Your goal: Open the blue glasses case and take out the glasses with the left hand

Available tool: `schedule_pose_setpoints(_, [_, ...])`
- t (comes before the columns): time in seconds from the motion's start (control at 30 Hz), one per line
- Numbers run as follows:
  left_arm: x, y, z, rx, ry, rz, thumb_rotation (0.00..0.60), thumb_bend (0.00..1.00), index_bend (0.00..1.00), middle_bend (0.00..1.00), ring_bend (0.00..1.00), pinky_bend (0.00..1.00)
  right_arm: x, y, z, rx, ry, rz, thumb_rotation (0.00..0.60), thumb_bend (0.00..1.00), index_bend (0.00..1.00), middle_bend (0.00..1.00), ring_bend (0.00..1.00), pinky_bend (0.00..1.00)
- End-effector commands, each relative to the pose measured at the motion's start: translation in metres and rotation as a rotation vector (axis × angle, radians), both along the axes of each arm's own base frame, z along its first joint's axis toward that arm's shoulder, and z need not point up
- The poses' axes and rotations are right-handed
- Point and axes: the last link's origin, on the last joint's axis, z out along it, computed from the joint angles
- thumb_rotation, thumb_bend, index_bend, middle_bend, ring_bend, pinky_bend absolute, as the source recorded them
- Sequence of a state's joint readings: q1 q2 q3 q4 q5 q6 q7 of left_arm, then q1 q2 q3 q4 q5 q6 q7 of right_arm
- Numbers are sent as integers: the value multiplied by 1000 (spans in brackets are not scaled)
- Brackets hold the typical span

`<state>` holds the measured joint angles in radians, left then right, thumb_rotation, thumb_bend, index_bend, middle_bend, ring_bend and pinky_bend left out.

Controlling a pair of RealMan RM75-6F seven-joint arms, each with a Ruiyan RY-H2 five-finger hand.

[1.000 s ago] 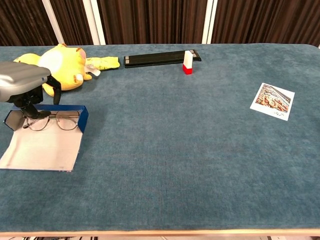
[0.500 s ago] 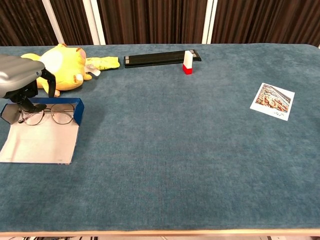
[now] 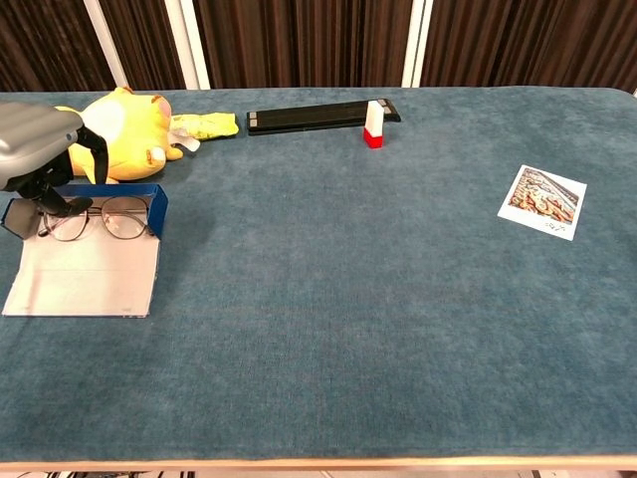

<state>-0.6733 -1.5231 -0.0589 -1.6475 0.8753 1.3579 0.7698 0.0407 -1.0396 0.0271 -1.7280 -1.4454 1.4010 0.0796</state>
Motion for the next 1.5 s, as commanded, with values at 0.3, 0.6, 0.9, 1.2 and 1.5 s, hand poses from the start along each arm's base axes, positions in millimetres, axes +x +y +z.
schedule_pose_setpoints(0.3, [-1, -7, 4, 44, -21, -36, 600, 360, 635, 1000, 883, 960, 0, 1, 0, -2, 3, 4, 600, 129, 0, 0, 0, 199])
schedule_pose_setpoints(0.6, [-8, -6, 2, 31, -25, -4, 600, 360, 632, 1000, 883, 960, 0, 1, 0, 0, 6, 1, 600, 128, 0, 0, 0, 199])
schedule_pose_setpoints(0.9, [-12, 7, -5, 38, -50, 71, 600, 296, 361, 1000, 880, 960, 0, 1, 0, 1, 7, -2, 600, 129, 0, 0, 0, 199])
schedule_pose_setpoints(1.2, [-14, 6, 6, 65, -67, 74, 600, 225, 251, 1000, 879, 960, 0, 1, 0, 3, 8, -1, 600, 129, 0, 0, 0, 199])
schedule_pose_setpoints(1.5, [-25, -39, 14, -33, -84, 94, 600, 299, 389, 1000, 881, 960, 0, 1, -1, 5, 11, 2, 600, 129, 0, 0, 0, 199])
